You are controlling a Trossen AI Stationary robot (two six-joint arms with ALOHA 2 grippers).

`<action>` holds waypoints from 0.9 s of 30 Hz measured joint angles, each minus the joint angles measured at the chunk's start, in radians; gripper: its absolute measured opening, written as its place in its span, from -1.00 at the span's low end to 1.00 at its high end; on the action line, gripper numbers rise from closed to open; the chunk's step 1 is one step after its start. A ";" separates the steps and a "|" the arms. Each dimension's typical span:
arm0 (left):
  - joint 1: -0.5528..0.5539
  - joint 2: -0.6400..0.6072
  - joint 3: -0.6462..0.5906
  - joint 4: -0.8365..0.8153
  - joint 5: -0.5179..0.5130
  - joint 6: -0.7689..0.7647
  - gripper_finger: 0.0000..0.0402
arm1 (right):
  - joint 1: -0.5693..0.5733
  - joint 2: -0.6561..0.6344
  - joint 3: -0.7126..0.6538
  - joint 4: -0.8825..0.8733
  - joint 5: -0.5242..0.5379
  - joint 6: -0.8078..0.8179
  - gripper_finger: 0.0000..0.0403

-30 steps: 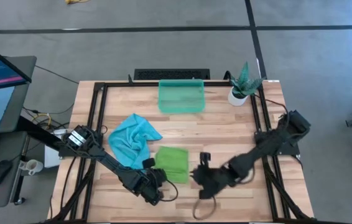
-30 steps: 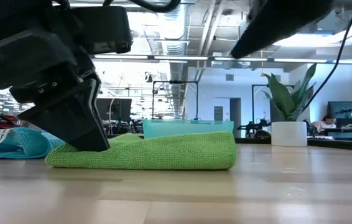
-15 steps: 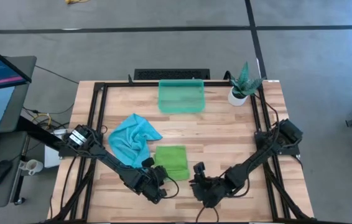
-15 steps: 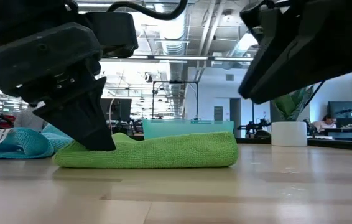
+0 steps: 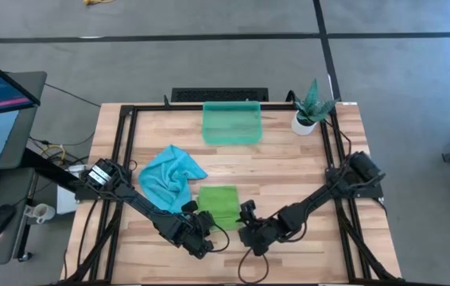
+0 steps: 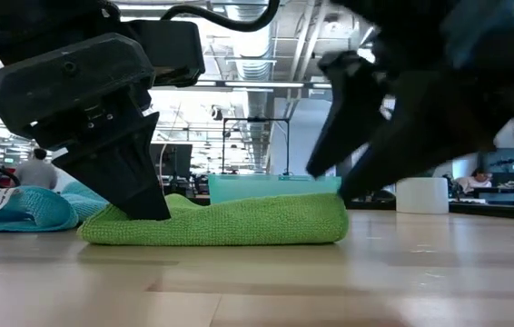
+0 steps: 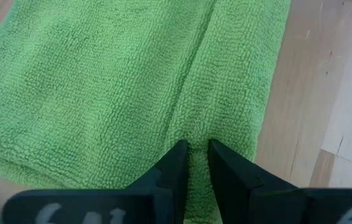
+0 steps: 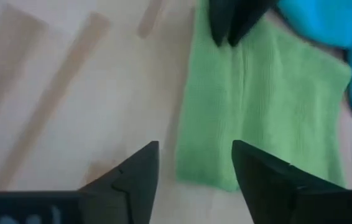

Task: Roll microfiber towels into tight, uniform cylinder then place into a basket
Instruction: Roll the green microfiber cloth

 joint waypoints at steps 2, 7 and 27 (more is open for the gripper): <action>0.000 0.000 0.000 -0.001 0.001 0.000 -0.71 | -0.009 0.020 0.005 0.038 -0.003 -0.005 0.16; 0.000 0.000 0.000 -0.002 0.002 0.015 -0.71 | -0.029 0.069 0.002 0.020 -0.014 -0.003 0.16; -0.026 0.003 0.000 0.000 -0.039 0.187 -0.71 | -0.130 0.091 0.006 -0.013 -0.198 0.326 0.06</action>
